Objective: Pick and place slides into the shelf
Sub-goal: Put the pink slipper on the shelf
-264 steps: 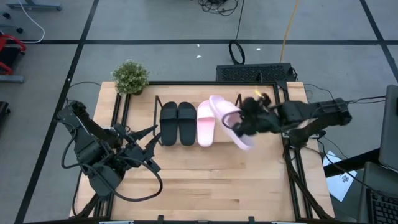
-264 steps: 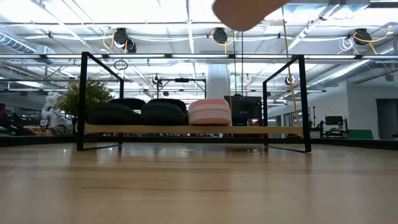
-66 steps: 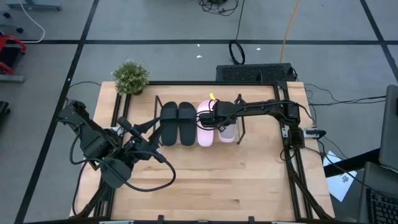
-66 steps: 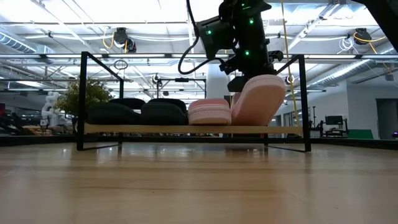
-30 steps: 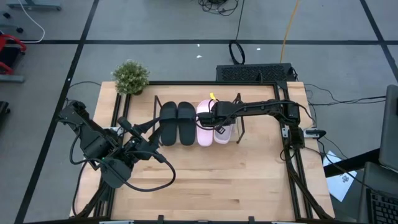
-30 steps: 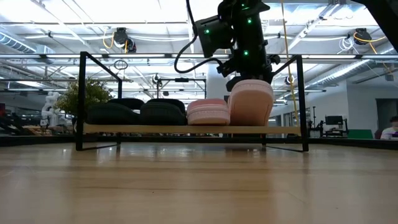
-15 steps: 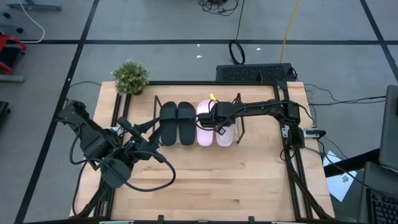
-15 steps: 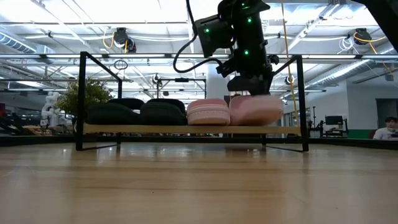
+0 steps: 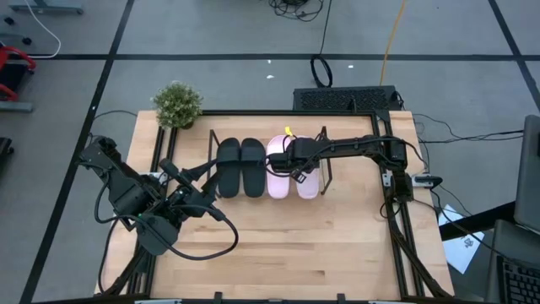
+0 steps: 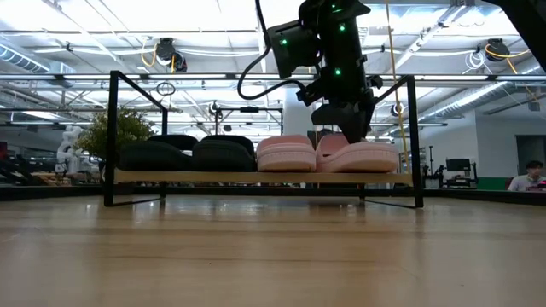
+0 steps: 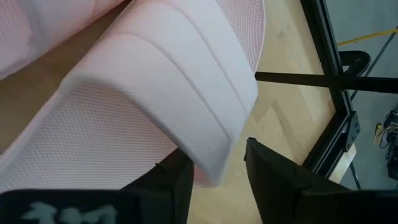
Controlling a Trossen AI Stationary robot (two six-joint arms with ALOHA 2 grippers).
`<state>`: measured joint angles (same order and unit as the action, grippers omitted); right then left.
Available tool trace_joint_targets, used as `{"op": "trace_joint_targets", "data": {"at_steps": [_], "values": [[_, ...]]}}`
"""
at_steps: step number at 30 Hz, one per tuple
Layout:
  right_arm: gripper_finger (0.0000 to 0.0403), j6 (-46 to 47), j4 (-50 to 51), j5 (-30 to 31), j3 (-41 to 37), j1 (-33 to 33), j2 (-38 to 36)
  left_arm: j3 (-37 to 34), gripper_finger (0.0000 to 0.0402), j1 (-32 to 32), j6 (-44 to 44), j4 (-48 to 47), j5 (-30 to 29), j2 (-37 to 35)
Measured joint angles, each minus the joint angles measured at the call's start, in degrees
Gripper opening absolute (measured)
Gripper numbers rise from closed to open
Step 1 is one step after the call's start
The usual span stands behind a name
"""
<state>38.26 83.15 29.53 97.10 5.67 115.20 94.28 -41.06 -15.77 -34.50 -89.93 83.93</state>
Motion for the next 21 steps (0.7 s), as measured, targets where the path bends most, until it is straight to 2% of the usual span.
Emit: {"op": "trace_joint_targets", "data": {"at_steps": [21], "values": [[0.0135, 0.00, 0.55, -5.56, -0.04, 0.00, -0.75, 0.02, 0.0118, -0.02, 0.22, 0.00, 0.02, -0.01]]}}
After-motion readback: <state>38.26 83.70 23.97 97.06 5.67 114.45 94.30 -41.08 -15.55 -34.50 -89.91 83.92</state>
